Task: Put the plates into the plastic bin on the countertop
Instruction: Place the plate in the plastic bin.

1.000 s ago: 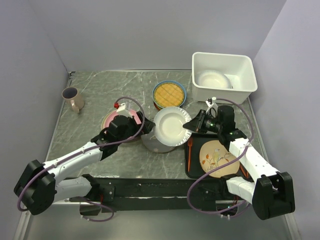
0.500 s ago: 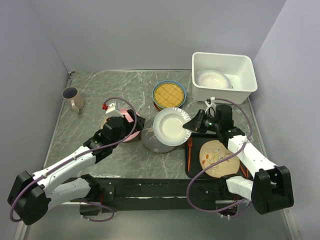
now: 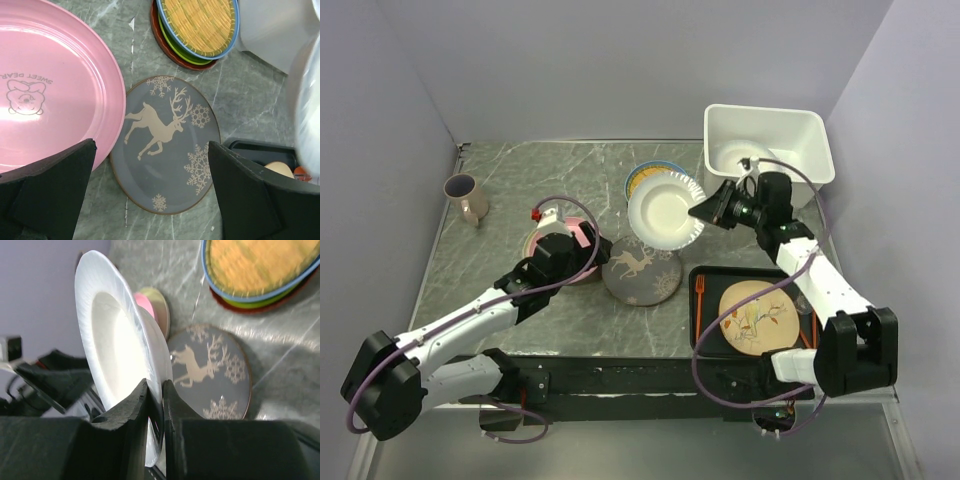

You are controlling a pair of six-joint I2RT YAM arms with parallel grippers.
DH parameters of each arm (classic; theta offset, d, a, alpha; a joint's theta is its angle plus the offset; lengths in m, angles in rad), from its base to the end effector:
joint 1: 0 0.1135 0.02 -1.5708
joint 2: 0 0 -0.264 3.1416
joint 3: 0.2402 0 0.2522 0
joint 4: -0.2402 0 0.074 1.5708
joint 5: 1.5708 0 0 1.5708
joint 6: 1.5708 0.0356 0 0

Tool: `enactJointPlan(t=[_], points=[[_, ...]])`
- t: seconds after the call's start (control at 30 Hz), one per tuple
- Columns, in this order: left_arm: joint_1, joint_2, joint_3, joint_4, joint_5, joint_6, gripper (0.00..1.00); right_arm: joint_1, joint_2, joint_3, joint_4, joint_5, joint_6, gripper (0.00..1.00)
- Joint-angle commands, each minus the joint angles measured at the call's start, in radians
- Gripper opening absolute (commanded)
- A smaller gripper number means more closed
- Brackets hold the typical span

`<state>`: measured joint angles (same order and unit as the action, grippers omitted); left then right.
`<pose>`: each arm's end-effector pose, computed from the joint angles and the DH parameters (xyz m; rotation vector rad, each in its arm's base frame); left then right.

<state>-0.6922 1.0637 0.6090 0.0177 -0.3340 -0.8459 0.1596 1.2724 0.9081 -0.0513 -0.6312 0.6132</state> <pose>0.1889 -0.1415 0.2450 -0.3733 2.0085 -0.6532 0.2797 0.0663 0.2931 0.0356 2.0762 1.1131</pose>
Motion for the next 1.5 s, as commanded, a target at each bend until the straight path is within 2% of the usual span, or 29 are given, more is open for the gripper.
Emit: enactJointPlan(t=[0.0,0.17,0.3,0.5,0.9,1.47], points=[[0.002,0.005,-0.014,0.036,0.009,0.028,0.98,-0.084,0.057,0.155,0.117,-0.061,0.056,0.0],[0.002,0.028,-0.015,0.051,0.023,0.034,0.98,-0.15,0.13,0.279,0.085,-0.076,0.046,0.0],[0.002,0.047,-0.023,0.077,0.046,0.022,0.98,-0.193,0.217,0.45,-0.028,-0.041,0.028,0.0],[0.002,0.084,-0.023,0.106,0.085,0.008,0.98,-0.235,0.317,0.603,-0.113,-0.018,0.031,0.0],[0.002,0.07,-0.032,0.099,0.087,0.008,0.98,-0.321,0.455,0.721,-0.11,-0.016,0.115,0.0],[0.002,0.111,-0.02,0.111,0.121,0.014,0.99,-0.43,0.619,0.928,-0.203,0.017,0.117,0.0]])
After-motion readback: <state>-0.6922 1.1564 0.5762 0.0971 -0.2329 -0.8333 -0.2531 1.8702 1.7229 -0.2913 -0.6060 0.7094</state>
